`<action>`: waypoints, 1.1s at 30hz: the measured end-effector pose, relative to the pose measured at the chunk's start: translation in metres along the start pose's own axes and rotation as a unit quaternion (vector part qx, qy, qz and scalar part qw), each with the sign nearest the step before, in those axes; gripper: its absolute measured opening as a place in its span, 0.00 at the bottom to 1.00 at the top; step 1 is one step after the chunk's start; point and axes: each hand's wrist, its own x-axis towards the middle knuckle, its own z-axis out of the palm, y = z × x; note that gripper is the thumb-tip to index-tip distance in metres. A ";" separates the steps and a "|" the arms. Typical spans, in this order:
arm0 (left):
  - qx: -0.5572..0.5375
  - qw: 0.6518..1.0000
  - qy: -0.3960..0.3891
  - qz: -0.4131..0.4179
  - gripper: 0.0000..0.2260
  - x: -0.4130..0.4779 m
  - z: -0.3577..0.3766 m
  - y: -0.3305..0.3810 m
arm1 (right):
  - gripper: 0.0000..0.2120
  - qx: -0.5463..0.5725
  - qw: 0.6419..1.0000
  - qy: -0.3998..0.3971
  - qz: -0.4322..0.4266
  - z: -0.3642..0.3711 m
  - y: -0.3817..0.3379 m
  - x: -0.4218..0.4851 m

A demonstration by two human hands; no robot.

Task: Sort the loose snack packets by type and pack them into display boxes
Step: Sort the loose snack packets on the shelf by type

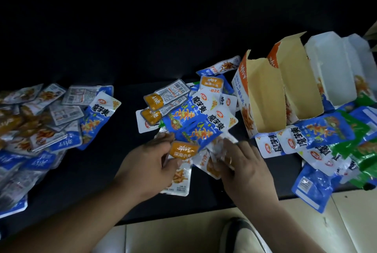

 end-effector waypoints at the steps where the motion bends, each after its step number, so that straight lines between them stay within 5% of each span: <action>1: -0.006 1.000 -0.011 -0.011 0.12 0.001 -0.002 0.000 | 0.25 -0.007 1.000 0.018 -0.008 0.000 -0.001 -0.004; 3: -0.010 0.999 -0.018 -0.027 0.10 0.003 -0.006 -0.001 | 0.21 0.018 0.999 0.036 -0.006 0.000 -0.002 -0.005; 8: -0.009 0.999 -0.010 -0.041 0.15 0.006 -0.006 0.001 | 0.31 0.004 0.999 -0.042 0.016 -0.009 -0.009 0.014; 19: -0.015 0.995 -0.051 -0.079 0.12 0.016 -0.004 0.007 | 0.11 0.001 1.000 -0.007 0.010 -0.022 -0.010 0.017; 26: -0.037 0.995 -0.068 -0.070 0.15 0.015 -0.004 0.008 | 0.30 -0.049 0.997 -0.050 -0.014 -0.021 -0.016 0.025; 33: -0.050 0.993 -0.072 -0.083 0.13 0.016 -0.008 0.009 | 0.19 -0.058 0.994 -0.026 -0.091 -0.030 -0.009 0.035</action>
